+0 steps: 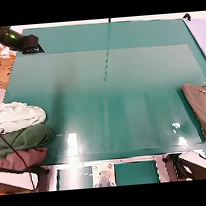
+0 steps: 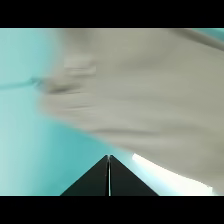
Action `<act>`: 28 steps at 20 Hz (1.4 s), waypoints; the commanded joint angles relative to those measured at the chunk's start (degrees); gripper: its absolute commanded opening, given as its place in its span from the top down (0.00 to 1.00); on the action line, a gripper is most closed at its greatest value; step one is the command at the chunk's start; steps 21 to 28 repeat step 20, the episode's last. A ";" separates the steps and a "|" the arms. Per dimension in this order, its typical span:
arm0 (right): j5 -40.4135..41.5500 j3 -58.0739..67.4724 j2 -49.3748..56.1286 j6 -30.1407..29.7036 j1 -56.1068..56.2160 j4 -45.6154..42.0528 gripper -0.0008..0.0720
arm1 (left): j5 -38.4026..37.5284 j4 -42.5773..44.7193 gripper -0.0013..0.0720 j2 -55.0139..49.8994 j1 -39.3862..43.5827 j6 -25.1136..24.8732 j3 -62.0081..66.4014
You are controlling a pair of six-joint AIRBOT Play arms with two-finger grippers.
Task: Fold the shirts.
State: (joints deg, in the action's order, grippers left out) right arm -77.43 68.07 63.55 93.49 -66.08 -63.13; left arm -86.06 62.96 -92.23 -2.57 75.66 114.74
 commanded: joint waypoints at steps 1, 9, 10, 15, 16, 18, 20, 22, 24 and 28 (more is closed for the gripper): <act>3.87 1.22 -1.75 -5.79 19.89 4.44 0.96 | 0.11 0.07 0.96 5.99 0.02 3.52 -8.55; 10.62 -20.28 -8.96 -7.67 56.57 2.69 0.96 | 8.63 1.03 0.96 31.78 7.32 8.94 -55.25; 11.74 -21.59 -9.01 -7.65 58.99 2.71 0.96 | 8.98 1.07 0.96 33.55 8.37 9.46 -58.36; 12.35 -22.14 -9.01 -7.45 65.77 3.15 0.96 | 9.53 1.16 0.95 34.60 8.87 9.60 -61.31; 12.35 -22.14 -9.01 -7.45 66.16 3.13 0.96 | 10.34 1.16 0.95 34.60 8.87 9.60 -61.31; 12.37 -22.14 -9.01 -7.45 66.18 3.13 0.96 | 10.75 1.16 0.95 34.60 8.87 9.62 -61.31; 12.37 -22.14 -9.01 -7.45 66.16 3.13 0.96 | 10.60 1.14 0.95 34.60 8.87 9.81 -61.31; 12.37 -22.14 -9.01 -7.45 66.16 3.13 0.96 | 10.60 1.14 0.95 34.60 8.87 9.81 -61.31; 12.37 -22.14 -9.01 -7.45 66.16 3.13 0.96 | 10.60 1.14 0.95 34.60 8.87 9.81 -61.31; 12.37 -22.14 -9.01 -7.45 66.16 3.13 0.96 | 10.60 1.14 0.95 34.60 8.87 9.81 -61.31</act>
